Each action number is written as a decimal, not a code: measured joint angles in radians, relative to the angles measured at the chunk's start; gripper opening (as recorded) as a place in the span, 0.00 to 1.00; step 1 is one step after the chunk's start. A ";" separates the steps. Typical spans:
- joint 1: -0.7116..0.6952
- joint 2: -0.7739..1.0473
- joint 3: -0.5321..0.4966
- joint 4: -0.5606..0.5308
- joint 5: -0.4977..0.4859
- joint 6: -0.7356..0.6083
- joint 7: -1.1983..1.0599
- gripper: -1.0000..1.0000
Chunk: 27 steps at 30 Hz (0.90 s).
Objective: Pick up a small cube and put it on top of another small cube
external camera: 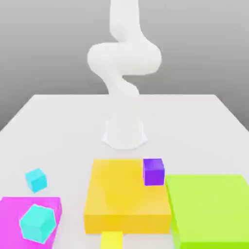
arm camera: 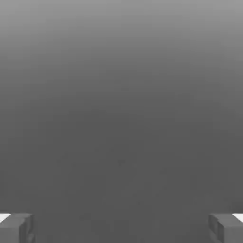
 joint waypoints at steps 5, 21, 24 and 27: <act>-0.009 0.187 0.000 -0.012 -0.013 0.065 -0.002 0.50; -0.030 0.767 -0.015 -0.051 -0.016 0.266 -0.038 0.50; -0.034 0.876 -0.015 -0.059 -0.006 0.304 -0.052 0.50; -0.042 0.985 -0.009 -0.066 0.006 0.342 -0.066 0.50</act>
